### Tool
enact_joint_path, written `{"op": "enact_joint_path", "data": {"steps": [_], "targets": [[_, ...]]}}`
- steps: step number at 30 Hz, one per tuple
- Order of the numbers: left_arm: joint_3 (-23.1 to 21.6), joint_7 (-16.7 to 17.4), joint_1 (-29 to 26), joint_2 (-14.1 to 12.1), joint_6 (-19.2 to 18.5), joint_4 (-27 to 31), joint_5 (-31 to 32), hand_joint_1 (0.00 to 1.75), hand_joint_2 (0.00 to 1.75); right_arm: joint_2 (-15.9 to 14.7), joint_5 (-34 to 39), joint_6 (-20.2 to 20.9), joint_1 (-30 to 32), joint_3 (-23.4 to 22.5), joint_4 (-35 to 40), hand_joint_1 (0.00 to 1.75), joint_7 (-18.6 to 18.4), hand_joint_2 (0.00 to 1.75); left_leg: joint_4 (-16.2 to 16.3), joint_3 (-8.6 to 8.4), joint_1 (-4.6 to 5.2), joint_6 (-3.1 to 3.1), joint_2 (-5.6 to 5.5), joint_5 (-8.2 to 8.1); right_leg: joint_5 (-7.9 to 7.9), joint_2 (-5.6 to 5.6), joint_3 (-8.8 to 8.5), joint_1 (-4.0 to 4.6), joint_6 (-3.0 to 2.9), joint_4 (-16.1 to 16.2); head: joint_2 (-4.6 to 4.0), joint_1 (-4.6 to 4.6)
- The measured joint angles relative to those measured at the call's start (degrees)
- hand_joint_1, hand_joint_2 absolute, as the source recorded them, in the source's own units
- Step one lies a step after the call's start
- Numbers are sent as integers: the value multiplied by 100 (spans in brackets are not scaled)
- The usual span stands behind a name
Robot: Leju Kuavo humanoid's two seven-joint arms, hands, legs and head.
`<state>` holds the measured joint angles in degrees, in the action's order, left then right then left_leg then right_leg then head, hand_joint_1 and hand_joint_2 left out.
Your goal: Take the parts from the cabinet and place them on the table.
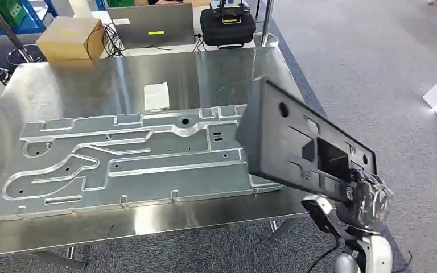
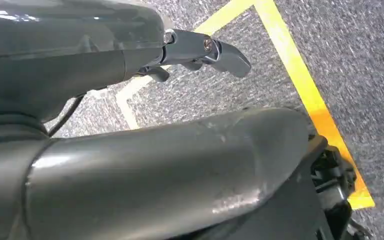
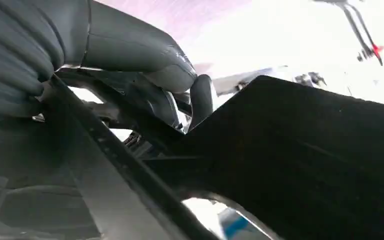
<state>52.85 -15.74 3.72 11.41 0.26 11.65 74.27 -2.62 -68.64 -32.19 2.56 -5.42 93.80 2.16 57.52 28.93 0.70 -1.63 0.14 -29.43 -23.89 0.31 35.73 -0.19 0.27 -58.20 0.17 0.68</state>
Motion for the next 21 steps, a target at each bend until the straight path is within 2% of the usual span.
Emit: {"op": "enact_joint_path", "data": {"steps": [2, 7, 17, 21], "targets": [[-9, 2, 2, 0, 0, 0, 29, 0, 0, -70, -407, 166, -293, 101, -409, 175, -260, 175, 0, 1, -1, 0, -5, 0, 0, -5, 1, 0, 0, 0, 0, -2], [-41, -4, 6, 26, 4, 0, 79, 0, 0, -160, -957, 161, -696, 500, -1264, 175, -712, 175, -8, -2, -11, 1, -10, 1, -7, -9, 3, 1, -8, -2, 0, -2], [-192, 76, 8, 77, -22, 0, 271, 0, 0, -449, -1191, 236, -1195, 883, -1975, 175, -861, 175, -17, -9, -15, 7, -10, -3, -15, -6, 1, 4, -13, -4, 0, -2], [-299, 98, 47, 76, -135, 0, 374, 0, 0, -549, -1540, 580, -1914, 1186, -2577, 175, -946, 175, -17, -12, -14, 10, 5, -1, -8, 6, 2, 0, -14, -5, 0, -2]]}}
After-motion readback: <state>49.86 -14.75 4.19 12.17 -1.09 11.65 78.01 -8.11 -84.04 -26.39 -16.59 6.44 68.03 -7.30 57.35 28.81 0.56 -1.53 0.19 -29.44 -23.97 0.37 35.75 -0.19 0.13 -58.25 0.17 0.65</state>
